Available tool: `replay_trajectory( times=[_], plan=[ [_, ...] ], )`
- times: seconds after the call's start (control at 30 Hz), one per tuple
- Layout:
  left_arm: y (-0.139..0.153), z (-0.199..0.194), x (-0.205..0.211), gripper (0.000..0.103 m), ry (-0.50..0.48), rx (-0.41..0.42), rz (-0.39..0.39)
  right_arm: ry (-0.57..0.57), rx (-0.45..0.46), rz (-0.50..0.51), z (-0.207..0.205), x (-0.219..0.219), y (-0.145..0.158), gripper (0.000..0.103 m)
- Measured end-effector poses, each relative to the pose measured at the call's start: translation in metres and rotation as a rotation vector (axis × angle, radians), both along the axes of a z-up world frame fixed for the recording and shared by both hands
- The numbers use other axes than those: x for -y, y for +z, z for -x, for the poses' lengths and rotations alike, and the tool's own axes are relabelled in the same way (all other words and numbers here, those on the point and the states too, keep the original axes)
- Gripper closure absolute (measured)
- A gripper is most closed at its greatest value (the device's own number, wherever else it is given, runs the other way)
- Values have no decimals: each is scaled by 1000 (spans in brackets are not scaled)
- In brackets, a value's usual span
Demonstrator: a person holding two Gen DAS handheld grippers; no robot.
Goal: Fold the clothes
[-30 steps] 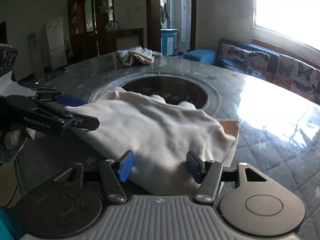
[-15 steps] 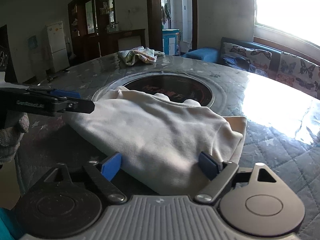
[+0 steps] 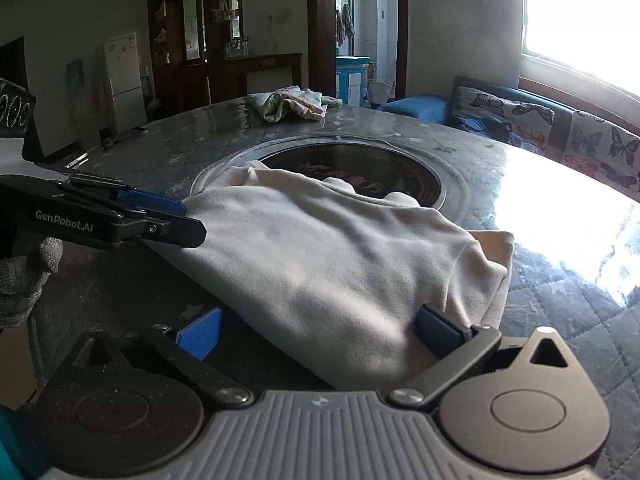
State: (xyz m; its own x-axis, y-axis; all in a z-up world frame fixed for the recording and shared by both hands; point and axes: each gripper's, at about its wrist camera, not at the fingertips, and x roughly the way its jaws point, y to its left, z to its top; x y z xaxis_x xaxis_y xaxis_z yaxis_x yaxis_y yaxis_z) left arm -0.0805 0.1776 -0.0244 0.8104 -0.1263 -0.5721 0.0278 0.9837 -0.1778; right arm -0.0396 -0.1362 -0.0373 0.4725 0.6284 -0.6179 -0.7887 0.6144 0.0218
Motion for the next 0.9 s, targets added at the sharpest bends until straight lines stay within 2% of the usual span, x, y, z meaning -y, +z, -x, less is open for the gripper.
replay_trajectory(
  times=[0.13, 0.2, 0.37, 0.47, 0.73, 0.83, 0.9],
  plan=[
    [0, -1, 0, 33, -10, -4, 19, 0, 27, 38, 4, -6, -2, 0],
    [0, -1, 4, 23, -19, -5, 15, 0, 51, 68, 7, -10, -3, 0],
    [3, -3, 16, 8, -39, -7, -2, 1, 41, 59, 5, -8, -4, 0],
    [8, -6, 18, 0, -46, -8, 22, 2, 42, 60, 5, -7, -4, 0],
    [20, -28, 7, 0, -40, -14, 115, 3, 44, 60, 5, -7, -4, 0],
    [14, -43, -1, 0, -48, -48, 179, 3, 45, 60, 5, -7, -4, 0],
    [9, -49, -4, 0, -34, -72, 192, 3, 45, 60, 5, -7, -4, 0]
  ],
)
